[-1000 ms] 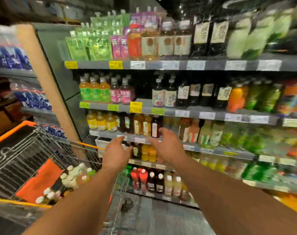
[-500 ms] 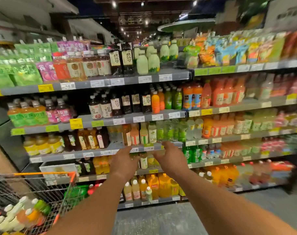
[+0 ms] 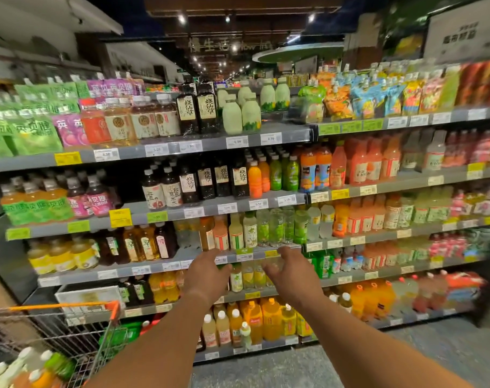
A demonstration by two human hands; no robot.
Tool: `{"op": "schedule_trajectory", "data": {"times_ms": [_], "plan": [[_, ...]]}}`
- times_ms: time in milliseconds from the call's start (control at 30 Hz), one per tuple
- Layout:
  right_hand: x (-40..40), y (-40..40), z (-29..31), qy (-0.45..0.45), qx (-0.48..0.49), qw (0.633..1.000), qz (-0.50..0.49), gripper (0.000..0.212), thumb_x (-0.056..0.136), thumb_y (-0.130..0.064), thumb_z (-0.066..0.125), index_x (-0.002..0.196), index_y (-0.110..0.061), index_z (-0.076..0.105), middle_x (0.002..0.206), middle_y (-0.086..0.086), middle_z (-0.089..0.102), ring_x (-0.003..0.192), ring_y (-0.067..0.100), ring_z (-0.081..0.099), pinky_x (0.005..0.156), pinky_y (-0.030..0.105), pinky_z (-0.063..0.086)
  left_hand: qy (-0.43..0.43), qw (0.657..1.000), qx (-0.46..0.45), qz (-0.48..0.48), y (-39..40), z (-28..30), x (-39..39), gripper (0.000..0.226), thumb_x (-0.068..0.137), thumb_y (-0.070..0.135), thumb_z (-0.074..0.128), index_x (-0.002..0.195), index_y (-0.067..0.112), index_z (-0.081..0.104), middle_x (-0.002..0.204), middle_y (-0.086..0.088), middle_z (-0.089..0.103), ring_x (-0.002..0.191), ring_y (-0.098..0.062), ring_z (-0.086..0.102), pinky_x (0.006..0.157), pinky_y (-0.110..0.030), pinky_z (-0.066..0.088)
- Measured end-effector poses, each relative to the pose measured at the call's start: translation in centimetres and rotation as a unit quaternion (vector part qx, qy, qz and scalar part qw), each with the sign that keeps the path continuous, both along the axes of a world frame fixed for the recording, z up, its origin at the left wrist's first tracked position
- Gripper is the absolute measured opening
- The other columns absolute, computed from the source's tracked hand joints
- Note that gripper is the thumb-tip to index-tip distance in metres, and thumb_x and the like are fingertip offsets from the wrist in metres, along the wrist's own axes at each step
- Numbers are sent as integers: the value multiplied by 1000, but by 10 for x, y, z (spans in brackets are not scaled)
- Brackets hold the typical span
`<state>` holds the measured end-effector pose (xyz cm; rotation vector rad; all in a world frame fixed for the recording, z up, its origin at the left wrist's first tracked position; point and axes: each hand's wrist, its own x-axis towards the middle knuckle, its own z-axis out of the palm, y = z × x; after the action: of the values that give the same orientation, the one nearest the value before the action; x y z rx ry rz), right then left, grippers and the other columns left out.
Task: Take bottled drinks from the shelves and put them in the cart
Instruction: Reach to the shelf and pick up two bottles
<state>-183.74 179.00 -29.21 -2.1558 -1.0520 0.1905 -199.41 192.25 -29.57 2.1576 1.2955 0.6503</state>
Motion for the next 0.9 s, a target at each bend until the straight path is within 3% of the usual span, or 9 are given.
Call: {"op": "schedule_trajectory", "data": {"times_ms": [267, 600, 733, 900], "plan": [[-1, 24, -12, 5, -3, 1000, -4, 67, 85, -62, 59, 138, -22, 50, 135, 2, 57, 118, 26, 57, 96, 43, 50, 10, 1000, -1, -4, 20, -12, -3, 50, 93, 40, 63, 140, 30, 52, 136, 4, 56, 111, -21, 62, 97, -36, 51], [29, 94, -45, 20, -34, 999, 24, 61, 89, -57, 57, 137, -20, 50, 136, 3, 56, 119, 24, 55, 98, 42, 47, 58, 998, -25, 11, 82, -49, 24, 56, 93, 44, 60, 145, 27, 48, 143, 2, 53, 128, -19, 51, 105, -31, 41], [65, 135, -63, 21, -65, 997, 37, 62, 88, -56, 58, 138, -21, 51, 136, 3, 58, 118, 26, 56, 96, 37, 47, 81, 994, -68, 34, 118, -64, 48, 56, 89, 42, 63, 141, 24, 52, 134, 0, 59, 119, -20, 57, 103, -36, 48], [109, 194, -74, 30, -118, 991, 52, 59, 86, -60, 53, 137, -29, 48, 137, -6, 57, 111, 20, 61, 87, 35, 41, 46, 986, -144, 66, 167, -70, 86, 58, 84, 40, 64, 139, 29, 51, 115, 1, 68, 93, -21, 70, 84, -42, 59]]}}
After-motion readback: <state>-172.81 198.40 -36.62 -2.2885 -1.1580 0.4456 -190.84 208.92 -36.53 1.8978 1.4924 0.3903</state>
